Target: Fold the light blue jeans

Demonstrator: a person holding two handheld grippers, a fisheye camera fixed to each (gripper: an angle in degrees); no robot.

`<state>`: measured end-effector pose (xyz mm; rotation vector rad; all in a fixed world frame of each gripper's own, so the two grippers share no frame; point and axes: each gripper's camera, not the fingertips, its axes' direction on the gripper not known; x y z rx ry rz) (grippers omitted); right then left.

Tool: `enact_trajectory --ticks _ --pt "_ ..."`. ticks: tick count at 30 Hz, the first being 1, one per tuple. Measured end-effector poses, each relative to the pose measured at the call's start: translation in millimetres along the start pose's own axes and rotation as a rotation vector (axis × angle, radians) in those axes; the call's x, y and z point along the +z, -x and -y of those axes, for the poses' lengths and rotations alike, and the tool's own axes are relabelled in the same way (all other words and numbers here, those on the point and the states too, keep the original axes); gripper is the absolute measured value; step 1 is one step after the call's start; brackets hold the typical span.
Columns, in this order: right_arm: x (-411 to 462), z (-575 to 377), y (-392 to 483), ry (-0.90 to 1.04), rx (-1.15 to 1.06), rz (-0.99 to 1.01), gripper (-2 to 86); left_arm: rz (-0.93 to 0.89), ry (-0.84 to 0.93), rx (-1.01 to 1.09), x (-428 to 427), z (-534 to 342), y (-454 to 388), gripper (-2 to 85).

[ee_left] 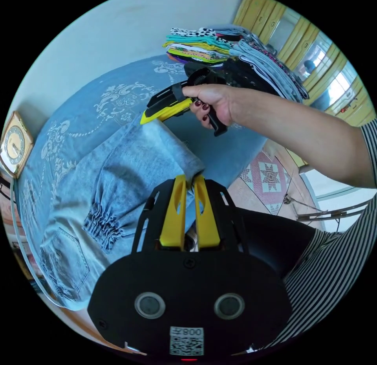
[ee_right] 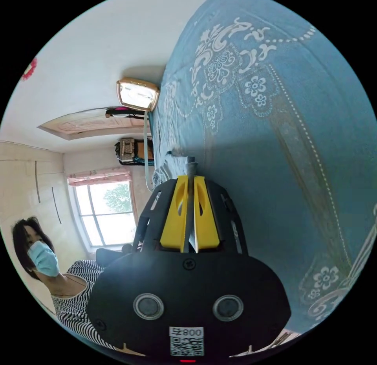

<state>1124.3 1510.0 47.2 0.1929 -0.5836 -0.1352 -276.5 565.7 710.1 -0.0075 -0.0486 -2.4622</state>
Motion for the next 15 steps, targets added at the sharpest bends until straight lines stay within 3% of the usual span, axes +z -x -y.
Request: enact_trajectory --ticks 4,8,15 --pt "-24.1 -23.1 15.3 -0.031 -0.027 -0.013 2.3 0.005 -0.023 0.076 -38.4 4.1 -20.4 3.2" --pt "-69.0 -61.5 24.5 -0.121 -0.006 -0.067 2.0 -0.113 -0.087 0.136 -74.6 11.3 -32.2 3.0" --pt "-71.1 -97.5 55.2 -0.194 0.011 -0.057 2.1 -0.287 -0.16 0.055 -132.5 -22.4 9.9 2.4"
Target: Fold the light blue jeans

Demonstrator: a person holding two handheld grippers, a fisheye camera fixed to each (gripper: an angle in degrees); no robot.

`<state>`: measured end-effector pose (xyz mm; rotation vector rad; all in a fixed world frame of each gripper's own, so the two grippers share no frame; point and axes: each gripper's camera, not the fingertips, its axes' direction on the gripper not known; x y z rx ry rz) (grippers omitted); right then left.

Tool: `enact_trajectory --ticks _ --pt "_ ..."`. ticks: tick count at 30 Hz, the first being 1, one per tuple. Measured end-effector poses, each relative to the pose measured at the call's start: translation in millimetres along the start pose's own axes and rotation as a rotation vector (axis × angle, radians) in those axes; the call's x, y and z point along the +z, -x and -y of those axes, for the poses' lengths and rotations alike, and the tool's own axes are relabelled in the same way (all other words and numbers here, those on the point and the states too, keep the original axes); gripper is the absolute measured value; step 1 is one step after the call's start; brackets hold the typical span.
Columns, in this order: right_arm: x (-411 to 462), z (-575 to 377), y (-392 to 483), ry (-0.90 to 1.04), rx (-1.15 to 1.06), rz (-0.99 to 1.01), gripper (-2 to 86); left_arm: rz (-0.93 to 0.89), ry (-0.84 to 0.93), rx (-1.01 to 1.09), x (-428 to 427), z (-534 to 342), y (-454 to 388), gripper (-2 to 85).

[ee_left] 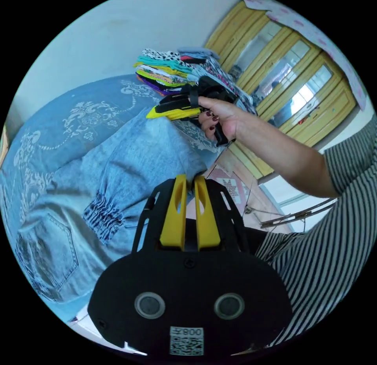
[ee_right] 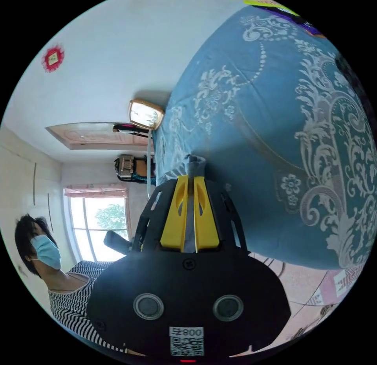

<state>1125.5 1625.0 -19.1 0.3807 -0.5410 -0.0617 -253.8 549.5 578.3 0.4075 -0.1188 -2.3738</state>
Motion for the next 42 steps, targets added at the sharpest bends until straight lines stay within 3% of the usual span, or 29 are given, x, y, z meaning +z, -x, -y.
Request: enact_trajectory --ticks 6,14,26,35,42 --pt "60.0 5.5 111.1 0.005 -0.208 0.133 2.2 -0.124 -0.293 -0.187 -155.6 -63.0 74.4 2.7" --pt "235.6 25.0 241.5 0.207 -0.382 0.126 2.7 0.001 -0.565 -0.477 -324.3 -203.4 180.8 3.0" --pt "444.1 29.4 297.3 0.408 -0.359 -0.04 3.9 0.008 -0.61 -0.85 -417.8 -351.3 297.8 2.9" --pt "529.4 25.4 324.7 0.515 -0.383 -0.105 6.5 -0.011 -0.628 -0.981 -457.6 -406.8 334.7 2.8" --pt "540.3 7.7 348.4 0.501 -0.466 -0.054 3.9 -0.052 -0.678 -1.038 -476.4 -429.9 331.7 3.2"
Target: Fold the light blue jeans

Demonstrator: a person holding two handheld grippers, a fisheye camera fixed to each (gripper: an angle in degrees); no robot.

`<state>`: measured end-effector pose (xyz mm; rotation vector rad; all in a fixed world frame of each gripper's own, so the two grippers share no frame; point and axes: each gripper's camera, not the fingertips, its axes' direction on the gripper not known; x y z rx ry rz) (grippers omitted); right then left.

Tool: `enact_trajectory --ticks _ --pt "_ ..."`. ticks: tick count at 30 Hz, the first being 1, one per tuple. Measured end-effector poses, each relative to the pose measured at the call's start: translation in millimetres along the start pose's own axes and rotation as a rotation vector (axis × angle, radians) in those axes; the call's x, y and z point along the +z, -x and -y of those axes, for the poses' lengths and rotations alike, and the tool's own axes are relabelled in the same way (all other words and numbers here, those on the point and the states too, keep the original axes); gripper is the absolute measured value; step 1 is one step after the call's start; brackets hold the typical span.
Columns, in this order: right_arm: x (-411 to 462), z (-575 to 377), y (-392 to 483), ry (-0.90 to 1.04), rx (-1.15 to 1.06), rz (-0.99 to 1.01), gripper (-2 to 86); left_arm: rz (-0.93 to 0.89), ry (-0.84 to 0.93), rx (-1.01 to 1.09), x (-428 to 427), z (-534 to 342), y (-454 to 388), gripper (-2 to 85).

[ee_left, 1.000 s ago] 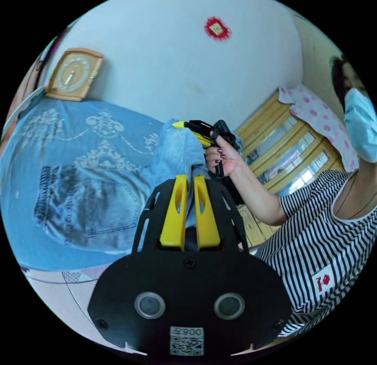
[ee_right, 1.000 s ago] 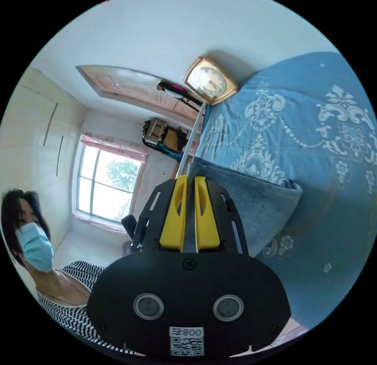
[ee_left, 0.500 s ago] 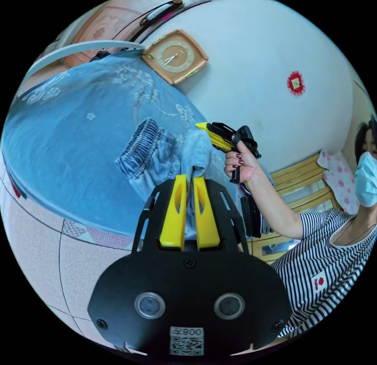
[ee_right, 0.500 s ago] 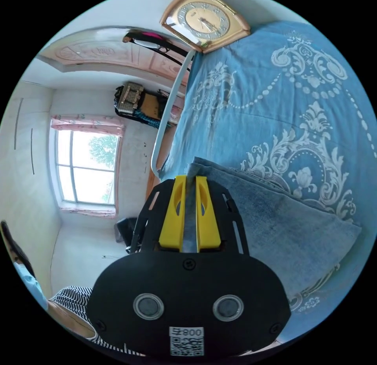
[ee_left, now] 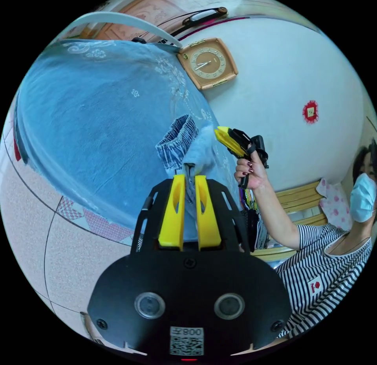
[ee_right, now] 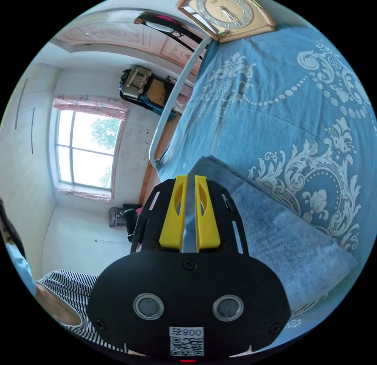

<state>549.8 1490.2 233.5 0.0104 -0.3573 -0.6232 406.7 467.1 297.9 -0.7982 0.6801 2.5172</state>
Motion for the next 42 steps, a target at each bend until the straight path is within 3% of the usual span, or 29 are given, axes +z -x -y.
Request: enact_trajectory --ticks 6,11,16,23,27,30,33,39,42 --pt "-2.0 -21.2 29.4 -0.079 -0.08 -0.004 0.7 0.081 -0.074 0.062 -44.6 -14.6 -34.5 1.1" --pt "64.2 -9.0 58.6 0.104 -0.169 -0.302 0.3 0.217 -0.051 0.274 -38.1 -4.9 -103.0 0.3" --pt "100.4 -16.9 85.8 0.089 -0.293 -0.505 0.2 0.497 0.085 0.212 10.5 9.4 -104.6 0.1" --pt "123.0 -33.2 104.7 0.013 -0.414 -0.623 0.1 0.509 0.056 0.217 9.4 -7.0 -124.0 0.2" --pt "117.4 -23.2 113.3 0.051 -0.385 -0.604 0.1 0.492 -0.014 0.299 -4.4 -14.5 -158.0 0.2" --pt "100.0 -13.3 121.2 -0.063 -0.381 -0.537 0.1 0.569 0.026 0.371 5.3 -21.3 -172.3 0.2" --pt "119.6 11.9 107.0 0.058 -0.34 -0.539 0.1 0.583 0.158 0.338 31.7 -24.4 -155.0 0.3" --pt "131.5 23.7 93.4 0.141 -0.394 -0.611 0.1 0.484 0.153 0.289 21.3 -28.2 -141.4 0.3" --pt "105.1 22.5 80.4 0.108 -0.331 -0.52 0.2 0.443 0.152 0.253 8.8 -31.4 -138.7 0.5"
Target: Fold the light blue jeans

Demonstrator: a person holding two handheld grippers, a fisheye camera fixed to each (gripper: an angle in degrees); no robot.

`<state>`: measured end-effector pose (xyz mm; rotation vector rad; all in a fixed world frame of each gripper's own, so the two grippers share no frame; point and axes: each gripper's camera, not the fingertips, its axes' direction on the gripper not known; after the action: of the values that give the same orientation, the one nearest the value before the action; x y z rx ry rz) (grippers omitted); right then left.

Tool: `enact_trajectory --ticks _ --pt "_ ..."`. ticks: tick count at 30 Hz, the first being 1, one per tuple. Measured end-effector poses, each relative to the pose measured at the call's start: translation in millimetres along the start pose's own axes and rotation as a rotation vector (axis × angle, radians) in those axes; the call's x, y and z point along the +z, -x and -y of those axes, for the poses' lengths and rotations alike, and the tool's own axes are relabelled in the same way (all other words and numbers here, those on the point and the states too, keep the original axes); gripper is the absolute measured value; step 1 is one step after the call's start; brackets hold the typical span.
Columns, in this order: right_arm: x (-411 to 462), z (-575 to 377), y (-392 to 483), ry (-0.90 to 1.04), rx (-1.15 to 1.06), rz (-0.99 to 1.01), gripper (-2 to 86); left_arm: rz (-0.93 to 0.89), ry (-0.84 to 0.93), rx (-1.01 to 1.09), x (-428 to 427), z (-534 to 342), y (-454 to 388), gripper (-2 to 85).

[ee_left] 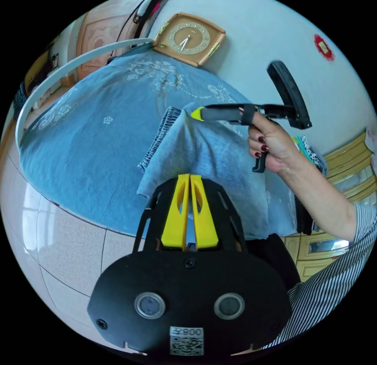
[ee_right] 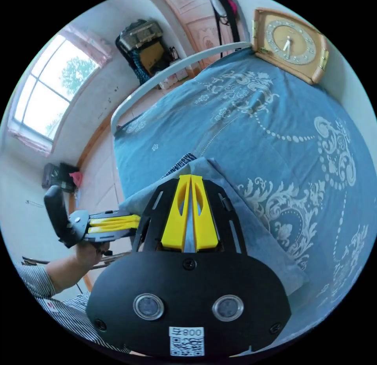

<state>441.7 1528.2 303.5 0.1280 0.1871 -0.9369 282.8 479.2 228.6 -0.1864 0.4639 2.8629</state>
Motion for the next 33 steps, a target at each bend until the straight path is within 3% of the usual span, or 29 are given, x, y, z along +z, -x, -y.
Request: enact_trajectory --ticks 6,14,19,26,33 --pt "-73.7 -105.2 -75.8 -0.164 0.121 0.193 0.5 -0.176 -0.092 0.056 -43.1 -46.8 -9.1 2.7" --pt "-64.5 -305.3 -164.5 -0.093 0.558 0.491 5.1 -0.524 0.235 0.01 18.4 -98.4 -24.7 10.0" --pt "-45.5 -334.2 -179.2 -0.09 0.61 0.615 8.8 -0.563 0.343 -0.041 51.9 -97.9 -25.9 5.9" --pt "-23.6 -341.4 -202.4 -0.093 0.614 0.774 12.5 -0.582 0.269 -0.078 26.1 -110.9 -4.5 2.4" --pt "-2.0 -354.7 -213.9 -0.083 0.652 0.849 10.9 -0.622 0.236 -0.102 14.3 -125.1 21.2 2.1"
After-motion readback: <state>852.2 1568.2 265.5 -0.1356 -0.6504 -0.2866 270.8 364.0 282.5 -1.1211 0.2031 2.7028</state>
